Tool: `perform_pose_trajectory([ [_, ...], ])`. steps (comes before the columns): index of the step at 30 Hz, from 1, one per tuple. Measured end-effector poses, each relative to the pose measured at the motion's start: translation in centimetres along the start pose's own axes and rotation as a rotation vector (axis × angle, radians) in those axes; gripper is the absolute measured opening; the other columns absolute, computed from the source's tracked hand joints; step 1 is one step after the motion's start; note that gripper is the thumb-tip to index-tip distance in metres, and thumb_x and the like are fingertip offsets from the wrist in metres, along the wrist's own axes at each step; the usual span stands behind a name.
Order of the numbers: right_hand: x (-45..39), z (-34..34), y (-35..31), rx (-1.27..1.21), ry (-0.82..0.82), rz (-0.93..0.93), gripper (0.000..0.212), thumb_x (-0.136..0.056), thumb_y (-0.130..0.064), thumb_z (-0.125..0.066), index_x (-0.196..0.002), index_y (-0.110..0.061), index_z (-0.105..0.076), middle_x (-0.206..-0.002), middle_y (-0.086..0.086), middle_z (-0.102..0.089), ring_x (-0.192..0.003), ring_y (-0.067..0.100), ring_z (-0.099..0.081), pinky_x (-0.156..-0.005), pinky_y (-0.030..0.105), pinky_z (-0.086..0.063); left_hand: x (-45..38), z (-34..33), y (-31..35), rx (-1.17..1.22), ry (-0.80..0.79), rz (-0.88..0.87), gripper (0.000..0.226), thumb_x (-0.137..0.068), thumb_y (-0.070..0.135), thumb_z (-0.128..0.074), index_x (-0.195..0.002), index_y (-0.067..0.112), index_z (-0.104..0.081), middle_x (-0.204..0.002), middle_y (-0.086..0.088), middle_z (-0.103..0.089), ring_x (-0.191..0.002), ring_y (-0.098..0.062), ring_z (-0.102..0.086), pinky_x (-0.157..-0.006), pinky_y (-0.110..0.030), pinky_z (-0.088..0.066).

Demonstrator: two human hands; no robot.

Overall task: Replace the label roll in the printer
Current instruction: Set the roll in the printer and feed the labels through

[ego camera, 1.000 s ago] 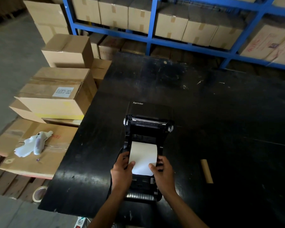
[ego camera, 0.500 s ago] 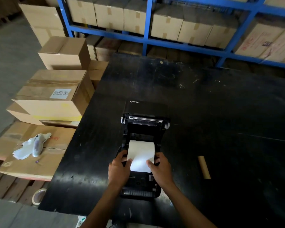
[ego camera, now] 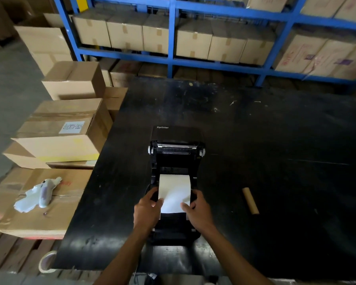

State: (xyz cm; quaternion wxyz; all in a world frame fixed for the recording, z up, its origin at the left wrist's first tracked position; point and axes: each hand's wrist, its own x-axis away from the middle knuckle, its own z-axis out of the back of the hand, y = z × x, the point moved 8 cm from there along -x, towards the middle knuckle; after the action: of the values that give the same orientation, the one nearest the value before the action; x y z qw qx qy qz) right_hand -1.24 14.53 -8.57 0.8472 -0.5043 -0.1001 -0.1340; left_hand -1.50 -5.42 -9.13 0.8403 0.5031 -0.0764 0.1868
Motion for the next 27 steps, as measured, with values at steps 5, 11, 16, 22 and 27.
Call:
perform_pose_trajectory([
  [5, 0.5, -0.4, 0.3, -0.018, 0.030, -0.031, 0.039, -0.087, -0.016, -0.068, -0.121, -0.016, -0.048, -0.091, -0.003, -0.058, -0.081, 0.013, -0.059, -0.061, 0.016, -0.044, -0.3, 0.4, -0.3, 0.000, -0.026, -0.029, 0.048, -0.086, 0.024, -0.070, -0.133, 0.029, -0.060, -0.084, -0.004, -0.072, -0.076, -0.021, -0.070, -0.075, -0.039, -0.060],
  [11, 0.3, 0.5, 0.3, -0.042, 0.090, -0.027, 0.038, -0.081, -0.001, -0.071, -0.104, -0.021, -0.049, -0.081, 0.010, -0.062, -0.074, 0.026, -0.066, -0.066, 0.039, -0.060, -0.7, 1.1, -0.3, -0.009, -0.017, -0.039, 0.047, -0.083, 0.011, -0.073, -0.125, 0.015, -0.053, -0.078, 0.002, -0.069, -0.071, -0.008, -0.062, -0.055, -0.012, -0.040],
  [16, 0.1, 1.0, 0.5, -0.007, 0.087, 0.006, 0.033, -0.080, -0.003, -0.075, -0.094, -0.015, -0.048, -0.071, 0.008, -0.067, -0.056, 0.013, -0.060, -0.049, 0.013, -0.046, -1.1, 1.2, -0.4, -0.055, 0.000, -0.060, 0.037, -0.082, 0.010, -0.075, -0.108, 0.012, -0.048, -0.076, 0.003, -0.068, -0.086, -0.025, -0.068, -0.065, -0.026, -0.042],
  [22, 0.0, 0.9, 0.7, 0.084, 0.077, 0.057, 0.039, -0.075, -0.003, -0.077, -0.083, -0.023, -0.045, -0.067, 0.006, -0.070, -0.057, 0.012, -0.064, -0.061, 0.031, -0.052, -0.8, 1.4, -1.0, -0.133, 0.033, -0.089, 0.033, -0.081, 0.022, -0.075, -0.098, 0.021, -0.047, -0.075, 0.013, -0.069, -0.076, -0.018, -0.066, -0.064, -0.035, -0.055],
  [27, 0.1, 1.0, 0.7, 0.125, 0.104, 0.117, 0.039, -0.076, -0.005, -0.075, -0.078, -0.027, -0.043, -0.068, 0.003, -0.068, -0.064, 0.014, -0.069, -0.062, 0.036, -0.056, -0.3, 1.2, -0.6, -0.182, 0.068, -0.138, 0.035, -0.083, 0.024, -0.072, -0.098, 0.028, -0.040, -0.077, 0.015, -0.070, -0.074, -0.020, -0.065, -0.059, -0.033, -0.052],
])
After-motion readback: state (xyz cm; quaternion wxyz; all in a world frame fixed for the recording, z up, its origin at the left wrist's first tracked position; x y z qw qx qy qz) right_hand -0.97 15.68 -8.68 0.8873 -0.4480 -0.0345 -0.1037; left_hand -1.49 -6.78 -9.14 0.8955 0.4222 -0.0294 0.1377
